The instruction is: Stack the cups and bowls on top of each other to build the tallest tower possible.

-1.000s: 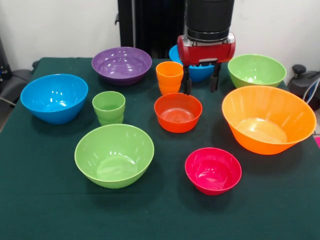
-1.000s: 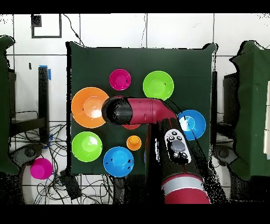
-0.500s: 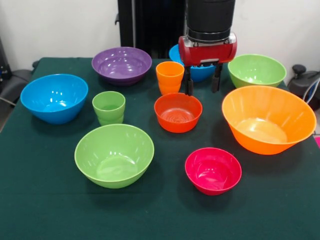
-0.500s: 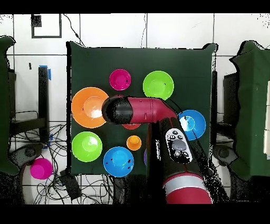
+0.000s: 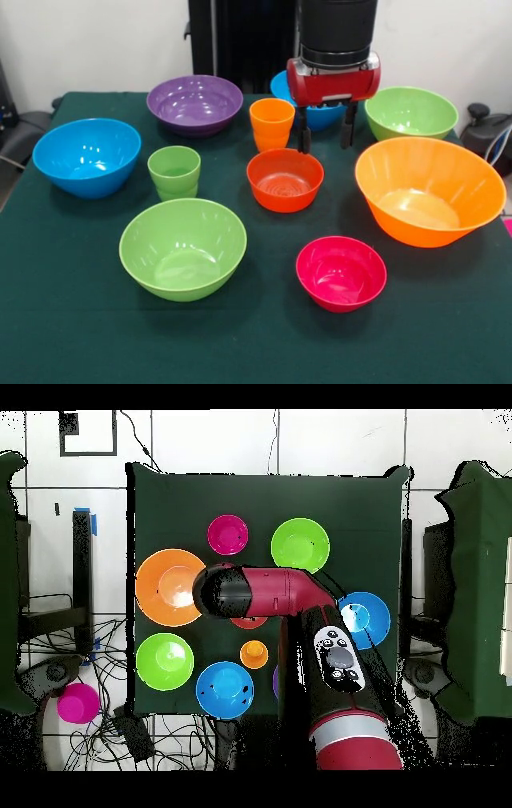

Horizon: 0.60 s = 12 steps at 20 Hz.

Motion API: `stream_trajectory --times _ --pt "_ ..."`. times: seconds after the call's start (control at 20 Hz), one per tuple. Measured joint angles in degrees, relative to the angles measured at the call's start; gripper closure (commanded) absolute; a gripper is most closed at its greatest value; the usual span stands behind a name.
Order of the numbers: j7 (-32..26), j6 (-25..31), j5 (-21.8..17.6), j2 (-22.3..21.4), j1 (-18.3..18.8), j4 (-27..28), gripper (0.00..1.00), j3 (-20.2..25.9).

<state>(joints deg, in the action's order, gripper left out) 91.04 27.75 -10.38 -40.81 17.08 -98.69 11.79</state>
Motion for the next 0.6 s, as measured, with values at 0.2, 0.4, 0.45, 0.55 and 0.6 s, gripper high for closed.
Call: stream_trajectory --times 0.2,0.4,0.45,0.55,0.6 --pt "0.00 0.00 -0.01 0.01 -0.02 0.12 0.00 0.07" --pt "0.00 0.00 -0.02 0.01 -0.15 0.69 0.00 0.06" --pt "0.00 0.00 -0.02 0.01 -0.20 0.93 0.00 0.06" --pt "0.00 0.00 -0.01 0.01 -0.30 1.39 0.00 0.07" --pt "0.00 0.00 -0.01 0.01 -0.33 1.80 0.00 0.07"
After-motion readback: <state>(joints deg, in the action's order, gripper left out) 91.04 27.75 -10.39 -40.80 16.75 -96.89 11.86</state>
